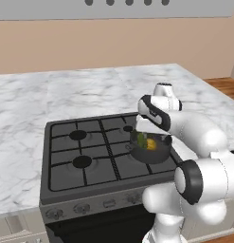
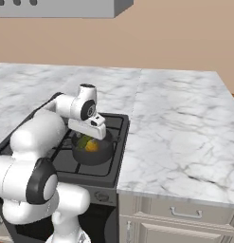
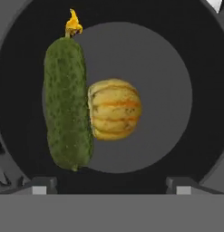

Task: Put the squash and cucumber in the pot. Retrieve the spatula and lightly stir the vegetables in the pot.

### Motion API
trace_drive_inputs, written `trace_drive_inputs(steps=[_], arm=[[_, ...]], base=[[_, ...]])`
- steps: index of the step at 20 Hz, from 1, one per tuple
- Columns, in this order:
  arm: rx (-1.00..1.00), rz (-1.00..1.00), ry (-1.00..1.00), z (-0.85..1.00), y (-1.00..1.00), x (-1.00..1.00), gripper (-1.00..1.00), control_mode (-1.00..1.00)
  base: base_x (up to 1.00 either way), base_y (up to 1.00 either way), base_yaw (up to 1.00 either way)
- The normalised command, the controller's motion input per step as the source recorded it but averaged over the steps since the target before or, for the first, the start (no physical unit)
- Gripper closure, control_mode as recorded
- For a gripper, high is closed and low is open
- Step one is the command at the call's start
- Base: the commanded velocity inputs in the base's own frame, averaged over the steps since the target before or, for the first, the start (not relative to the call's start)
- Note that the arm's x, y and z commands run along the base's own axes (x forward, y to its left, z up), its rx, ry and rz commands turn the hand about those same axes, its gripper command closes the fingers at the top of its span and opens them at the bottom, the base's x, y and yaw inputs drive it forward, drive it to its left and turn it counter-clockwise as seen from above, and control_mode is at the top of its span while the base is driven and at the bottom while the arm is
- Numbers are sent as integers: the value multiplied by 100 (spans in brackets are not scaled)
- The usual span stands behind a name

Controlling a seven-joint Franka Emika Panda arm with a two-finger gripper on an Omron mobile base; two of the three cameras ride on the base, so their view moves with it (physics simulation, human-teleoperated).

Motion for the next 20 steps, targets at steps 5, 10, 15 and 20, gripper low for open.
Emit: trace_drive_inputs(steps=[5,10,15,20], arm=[[2,0,-6,65,0,-73,-100,-100],[0,1,-10,50,7,-100,-100,-100],[0,2,-7,7,2,-54,-100,-100],[0,0,0,0,0,0,-100,-100]], base=[[0,0,0],[0,0,0],[0,0,0],[0,0,0]])
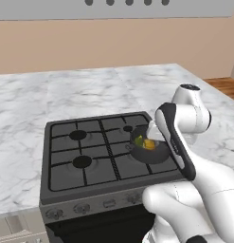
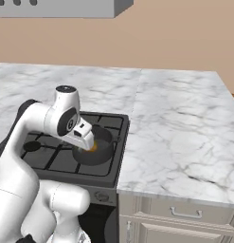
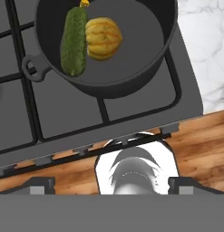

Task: Put the squash and cucumber in the pot. Retrieve the spatula and lightly stir the vegetables in the pot.

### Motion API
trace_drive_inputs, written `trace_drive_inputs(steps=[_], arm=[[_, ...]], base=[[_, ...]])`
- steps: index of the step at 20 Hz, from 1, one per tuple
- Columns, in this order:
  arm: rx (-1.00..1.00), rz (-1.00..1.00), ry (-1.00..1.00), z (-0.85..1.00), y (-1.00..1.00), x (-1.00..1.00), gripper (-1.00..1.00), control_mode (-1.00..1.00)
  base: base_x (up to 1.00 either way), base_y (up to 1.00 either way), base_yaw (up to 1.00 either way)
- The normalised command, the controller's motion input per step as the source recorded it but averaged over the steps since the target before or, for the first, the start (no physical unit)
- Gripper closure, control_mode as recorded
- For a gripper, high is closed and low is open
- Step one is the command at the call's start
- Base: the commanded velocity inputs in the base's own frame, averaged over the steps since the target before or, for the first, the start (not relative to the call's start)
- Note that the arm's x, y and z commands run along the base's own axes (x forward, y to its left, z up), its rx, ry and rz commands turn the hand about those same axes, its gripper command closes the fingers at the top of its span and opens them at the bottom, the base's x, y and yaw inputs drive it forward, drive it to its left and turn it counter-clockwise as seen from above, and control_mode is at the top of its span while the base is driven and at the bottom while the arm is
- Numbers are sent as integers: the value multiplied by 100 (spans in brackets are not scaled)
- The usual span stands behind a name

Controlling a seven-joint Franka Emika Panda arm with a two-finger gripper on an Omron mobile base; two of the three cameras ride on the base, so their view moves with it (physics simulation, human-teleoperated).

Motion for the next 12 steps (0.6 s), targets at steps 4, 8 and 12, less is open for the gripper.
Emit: trace_drive_inputs(steps=[4,8,12], arm=[[0,0,0,0,0,0,-100,-100],[0,0,0,0,40,-1,-100,-100],[0,0,0,0,0,0,-100,100]], base=[[0,0,0],[0,0,0],[-4,79,0]])
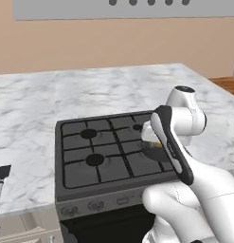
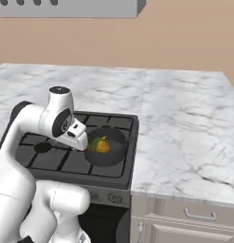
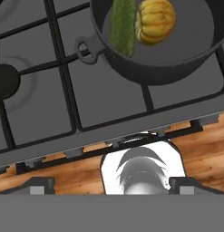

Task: Put the squash and cucumber in the pot. Retrieve the spatula and lightly stir the vegetables in the pot.

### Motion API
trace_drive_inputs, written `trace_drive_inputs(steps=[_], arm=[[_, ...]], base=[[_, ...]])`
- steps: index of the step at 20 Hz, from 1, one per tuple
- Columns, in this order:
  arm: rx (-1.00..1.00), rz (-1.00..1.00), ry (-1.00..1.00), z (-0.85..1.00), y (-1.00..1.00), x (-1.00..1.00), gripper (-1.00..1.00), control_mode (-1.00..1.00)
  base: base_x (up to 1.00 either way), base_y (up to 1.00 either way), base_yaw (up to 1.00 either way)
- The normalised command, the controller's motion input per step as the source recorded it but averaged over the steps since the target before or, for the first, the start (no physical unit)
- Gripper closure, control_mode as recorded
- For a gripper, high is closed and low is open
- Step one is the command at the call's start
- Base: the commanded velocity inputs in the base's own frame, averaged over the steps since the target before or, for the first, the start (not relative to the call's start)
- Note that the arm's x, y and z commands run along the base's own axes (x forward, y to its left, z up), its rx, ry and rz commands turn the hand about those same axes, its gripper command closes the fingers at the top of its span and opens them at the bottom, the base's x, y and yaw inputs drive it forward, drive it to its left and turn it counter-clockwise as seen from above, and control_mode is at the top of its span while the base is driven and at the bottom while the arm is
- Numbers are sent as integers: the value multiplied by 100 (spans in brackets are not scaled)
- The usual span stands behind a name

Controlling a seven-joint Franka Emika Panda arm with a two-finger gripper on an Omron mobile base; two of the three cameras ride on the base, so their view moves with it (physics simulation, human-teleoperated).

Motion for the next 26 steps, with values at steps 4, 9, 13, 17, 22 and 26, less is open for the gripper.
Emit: trace_drive_inputs(steps=[4,9,13,17,22,26], arm=[[0,0,0,0,0,0,-100,100],[0,0,0,0,0,0,-100,100],[0,0,0,0,0,0,-100,100],[0,0,0,0,0,0,-100,100],[0,0,0,0,0,0,-100,100],[0,0,0,0,0,0,-100,100]], base=[[-12,100,-3],[-19,100,-4],[1,100,0],[30,100,0],[32,35,0],[34,15,0]])
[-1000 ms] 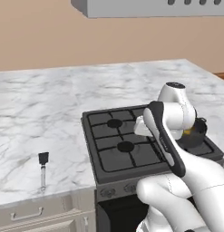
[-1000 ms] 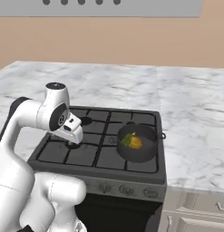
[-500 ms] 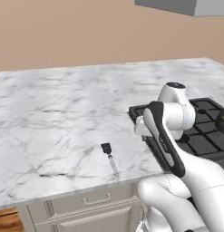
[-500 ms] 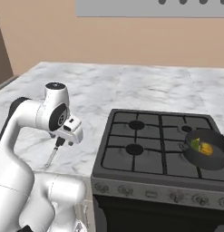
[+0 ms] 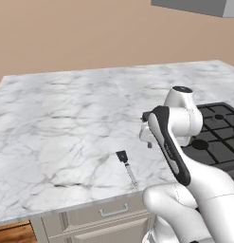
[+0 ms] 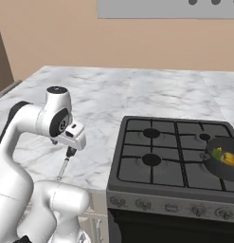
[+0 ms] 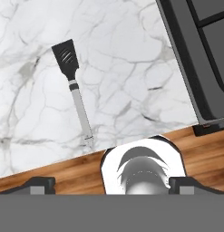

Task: Put the squash and cucumber in the pot. Retrieve the spatula and lightly stir the vegetables in the pot.

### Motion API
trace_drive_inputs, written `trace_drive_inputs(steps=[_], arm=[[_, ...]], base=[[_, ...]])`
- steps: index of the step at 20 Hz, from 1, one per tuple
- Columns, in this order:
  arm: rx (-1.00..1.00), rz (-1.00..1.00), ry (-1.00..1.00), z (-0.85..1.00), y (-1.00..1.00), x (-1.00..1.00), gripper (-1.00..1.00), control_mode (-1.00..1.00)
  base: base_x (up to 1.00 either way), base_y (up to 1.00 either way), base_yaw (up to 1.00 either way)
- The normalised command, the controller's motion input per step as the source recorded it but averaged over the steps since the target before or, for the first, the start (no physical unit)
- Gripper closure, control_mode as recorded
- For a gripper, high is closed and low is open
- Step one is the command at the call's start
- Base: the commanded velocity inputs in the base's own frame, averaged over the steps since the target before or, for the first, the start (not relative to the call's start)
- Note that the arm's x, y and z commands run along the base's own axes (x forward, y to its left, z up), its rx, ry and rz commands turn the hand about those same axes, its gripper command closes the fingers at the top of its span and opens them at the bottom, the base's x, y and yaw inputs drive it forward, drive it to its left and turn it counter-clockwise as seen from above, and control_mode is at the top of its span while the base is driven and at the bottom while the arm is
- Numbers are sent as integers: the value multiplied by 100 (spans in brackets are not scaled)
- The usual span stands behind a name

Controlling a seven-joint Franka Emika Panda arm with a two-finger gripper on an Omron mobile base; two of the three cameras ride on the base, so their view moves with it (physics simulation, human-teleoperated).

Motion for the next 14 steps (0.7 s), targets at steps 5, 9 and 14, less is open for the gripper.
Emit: trace_drive_inputs(steps=[5,9,14], arm=[[0,0,0,0,0,0,-100,100],[0,0,0,0,0,0,-100,100],[0,0,7,-19,43,44,-100,-100]], base=[[0,0,0],[0,0,0],[0,0,0]])
